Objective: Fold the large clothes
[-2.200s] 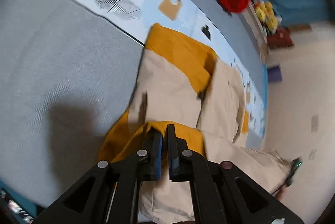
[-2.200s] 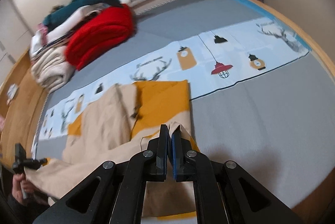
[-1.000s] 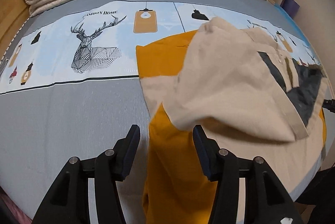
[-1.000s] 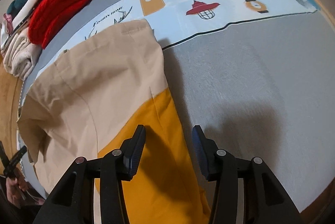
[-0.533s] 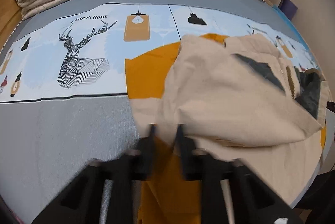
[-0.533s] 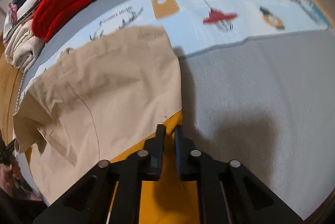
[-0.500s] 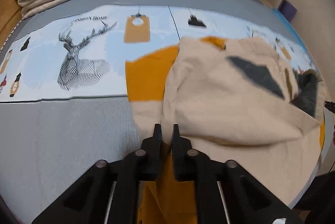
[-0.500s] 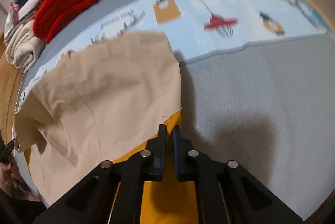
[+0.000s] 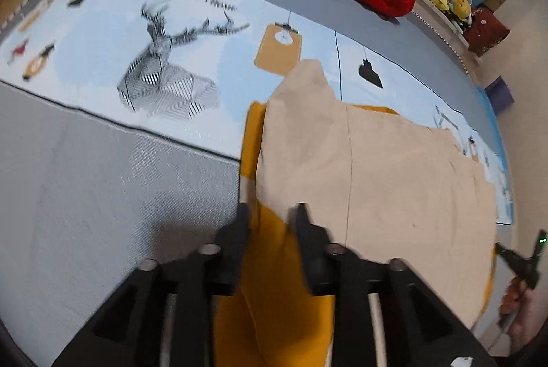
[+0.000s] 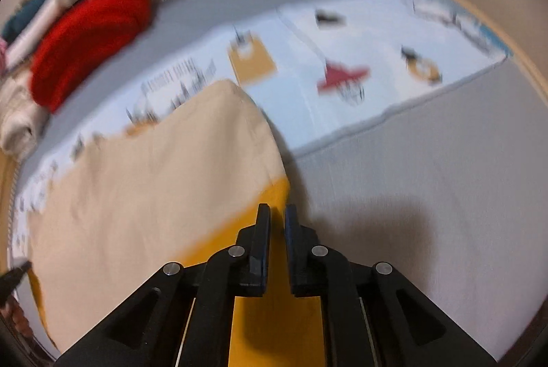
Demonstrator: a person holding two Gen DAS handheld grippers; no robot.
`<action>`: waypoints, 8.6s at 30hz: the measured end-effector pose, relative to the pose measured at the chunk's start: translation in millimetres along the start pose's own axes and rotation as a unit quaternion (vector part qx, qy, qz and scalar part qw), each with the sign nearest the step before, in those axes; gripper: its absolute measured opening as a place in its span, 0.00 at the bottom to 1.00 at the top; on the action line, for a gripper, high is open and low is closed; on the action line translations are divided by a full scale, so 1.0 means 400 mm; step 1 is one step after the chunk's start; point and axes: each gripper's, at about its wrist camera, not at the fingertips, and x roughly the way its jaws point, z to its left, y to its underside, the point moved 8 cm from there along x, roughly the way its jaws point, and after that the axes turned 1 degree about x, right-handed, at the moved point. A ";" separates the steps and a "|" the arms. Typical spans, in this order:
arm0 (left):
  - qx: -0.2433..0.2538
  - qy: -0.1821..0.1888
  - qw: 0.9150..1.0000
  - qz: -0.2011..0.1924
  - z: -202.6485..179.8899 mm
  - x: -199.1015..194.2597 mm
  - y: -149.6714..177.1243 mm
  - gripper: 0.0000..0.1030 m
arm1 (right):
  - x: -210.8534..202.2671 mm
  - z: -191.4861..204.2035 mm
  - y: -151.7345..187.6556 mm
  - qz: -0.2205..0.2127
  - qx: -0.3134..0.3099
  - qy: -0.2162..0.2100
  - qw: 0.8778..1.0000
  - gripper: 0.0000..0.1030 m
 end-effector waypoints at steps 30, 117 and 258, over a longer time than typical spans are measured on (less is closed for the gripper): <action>0.168 0.028 0.984 0.058 -0.116 -0.069 0.172 0.24 | -0.108 0.019 0.099 -0.036 -0.138 0.007 0.990 0.09; -0.207 0.049 0.969 -0.122 -0.048 -0.088 0.373 0.17 | -0.048 0.420 0.537 0.090 -0.338 0.003 0.937 0.10; -0.056 0.261 0.961 0.068 -0.488 0.075 0.202 0.43 | -0.126 0.095 0.431 0.048 0.018 -0.168 0.984 0.13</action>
